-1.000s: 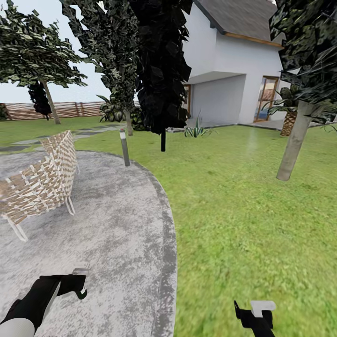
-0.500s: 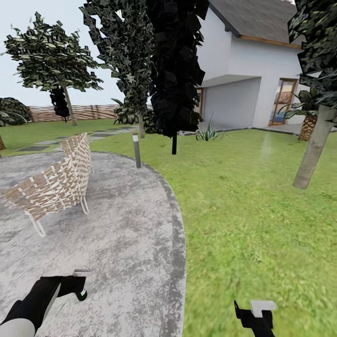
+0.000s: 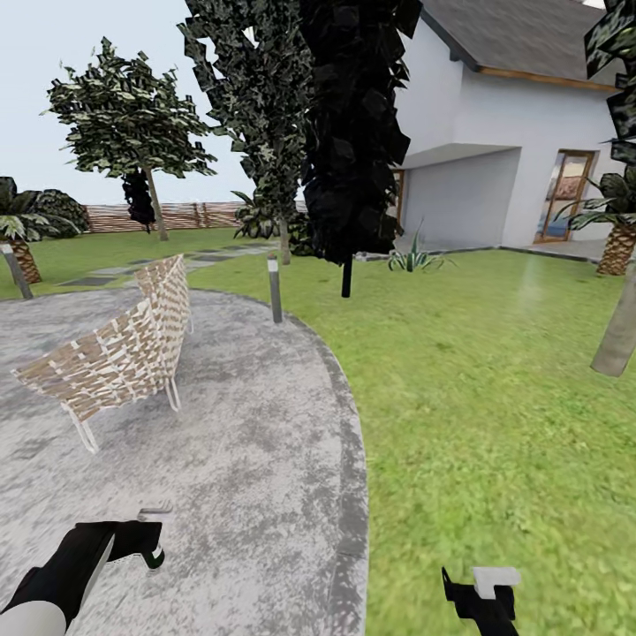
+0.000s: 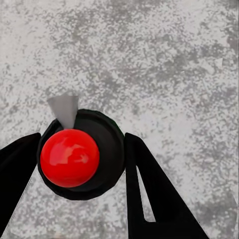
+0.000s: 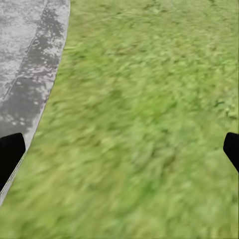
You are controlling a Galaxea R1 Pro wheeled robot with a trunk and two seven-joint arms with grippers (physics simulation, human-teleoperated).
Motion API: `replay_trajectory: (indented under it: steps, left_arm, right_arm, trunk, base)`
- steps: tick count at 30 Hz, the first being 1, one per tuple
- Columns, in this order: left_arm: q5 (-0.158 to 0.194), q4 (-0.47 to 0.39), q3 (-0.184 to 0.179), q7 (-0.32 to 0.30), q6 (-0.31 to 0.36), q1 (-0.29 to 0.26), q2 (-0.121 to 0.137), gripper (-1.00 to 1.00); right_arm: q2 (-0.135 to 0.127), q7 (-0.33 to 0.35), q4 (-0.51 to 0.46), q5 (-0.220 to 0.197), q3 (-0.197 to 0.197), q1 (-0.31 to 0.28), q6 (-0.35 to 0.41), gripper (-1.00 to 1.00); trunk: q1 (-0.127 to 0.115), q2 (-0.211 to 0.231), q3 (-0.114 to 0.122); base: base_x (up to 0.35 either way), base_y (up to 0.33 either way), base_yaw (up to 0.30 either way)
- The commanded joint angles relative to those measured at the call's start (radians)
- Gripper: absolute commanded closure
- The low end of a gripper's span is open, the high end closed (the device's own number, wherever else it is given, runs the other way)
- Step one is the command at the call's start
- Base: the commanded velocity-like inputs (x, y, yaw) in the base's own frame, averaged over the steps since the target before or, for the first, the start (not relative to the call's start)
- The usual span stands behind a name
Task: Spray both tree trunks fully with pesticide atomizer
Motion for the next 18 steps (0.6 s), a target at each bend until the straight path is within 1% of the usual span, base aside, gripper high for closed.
replay_trajectory:
  steps: [1,10,13,18]
  left_arm:
    - [-0.010,-0.001,0.006,-0.010,0.003,-0.001,-0.001,1.00]
    - [-0.010,0.000,0.006,-0.010,0.003,-0.001,-0.001,1.00]
    - [-0.010,0.005,0.006,-0.010,0.003,-0.001,-0.001,1.00]
    - [-0.009,0.012,0.005,-0.009,0.002,-0.001,-0.001,1.00]
  right_arm:
    - [0.000,-0.002,0.001,0.001,0.000,-0.001,-0.003,-1.00]
    - [0.001,-0.002,0.001,0.001,0.000,-0.001,-0.003,-1.00]
    - [0.001,-0.002,0.001,0.001,0.000,-0.001,-0.003,-1.00]
    - [0.004,-0.002,0.001,0.002,0.000,-0.001,-0.002,-1.00]
  trunk:
    - [0.000,0.000,-0.001]
    - [0.000,0.000,-0.001]
    - [0.000,0.000,-0.001]
    - [0.000,0.000,-0.001]
  base:
    - [0.338,0.000,0.015]
    - [0.339,0.000,0.020]
    - [0.339,0.000,0.190]
    - [0.336,0.043,0.265]
